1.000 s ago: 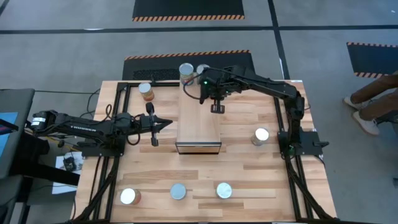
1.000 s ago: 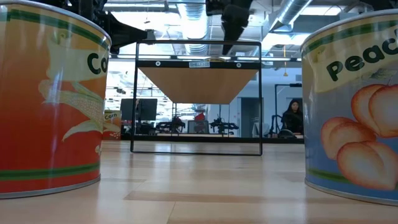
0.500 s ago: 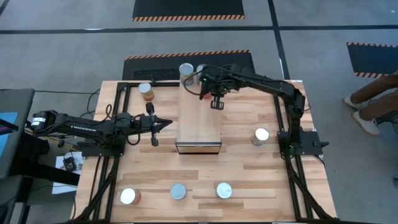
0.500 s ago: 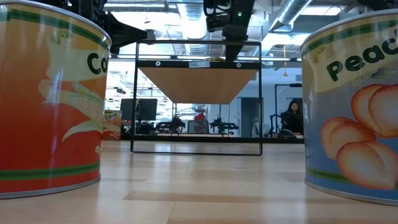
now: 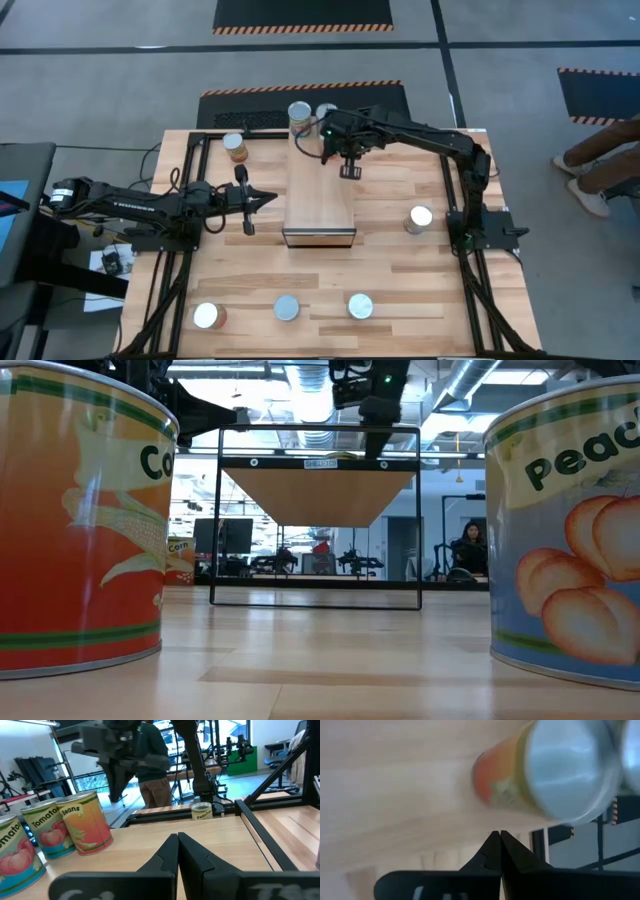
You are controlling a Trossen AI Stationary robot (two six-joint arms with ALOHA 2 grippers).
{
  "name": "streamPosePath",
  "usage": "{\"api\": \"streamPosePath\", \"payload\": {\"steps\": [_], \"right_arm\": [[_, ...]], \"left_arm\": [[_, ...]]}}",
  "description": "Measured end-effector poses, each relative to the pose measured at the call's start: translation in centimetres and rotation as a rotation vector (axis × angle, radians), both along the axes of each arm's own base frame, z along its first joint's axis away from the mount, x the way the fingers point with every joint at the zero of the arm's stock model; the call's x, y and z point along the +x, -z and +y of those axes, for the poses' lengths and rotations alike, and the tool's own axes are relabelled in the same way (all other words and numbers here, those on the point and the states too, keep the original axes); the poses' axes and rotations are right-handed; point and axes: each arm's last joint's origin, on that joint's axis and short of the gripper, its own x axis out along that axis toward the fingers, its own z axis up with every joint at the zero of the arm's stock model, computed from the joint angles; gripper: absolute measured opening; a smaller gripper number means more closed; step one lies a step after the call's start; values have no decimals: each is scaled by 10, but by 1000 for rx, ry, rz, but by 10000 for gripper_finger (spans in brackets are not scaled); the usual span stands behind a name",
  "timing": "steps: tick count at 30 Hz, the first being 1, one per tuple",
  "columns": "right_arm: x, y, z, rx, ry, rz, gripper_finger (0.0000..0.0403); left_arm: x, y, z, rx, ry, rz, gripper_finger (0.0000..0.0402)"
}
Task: Pick and place cans onto a shelf
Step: Put the canned green beans on the shelf aligned with other canned green beans
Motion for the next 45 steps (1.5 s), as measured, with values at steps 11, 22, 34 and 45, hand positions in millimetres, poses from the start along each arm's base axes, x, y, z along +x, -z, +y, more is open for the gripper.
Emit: {"api": "streamPosePath", "payload": {"steps": [11, 22, 34, 45], "right_arm": [[-42, -13, 25, -59, -49, -262, 4], [-108, 29, 57, -58, -91, -698, 9], [-148, 89, 66, -106, -112, -1075, 10], [-125, 118, 60, 12, 1, -1121, 37]], "left_arm": [[0, 2, 0, -1, 0, 23, 0], [0, 2, 0, -1, 0, 21, 0], [0, 2, 0, -59, 1, 8, 0], [0, 4, -1, -94, 18, 27, 0]]}}
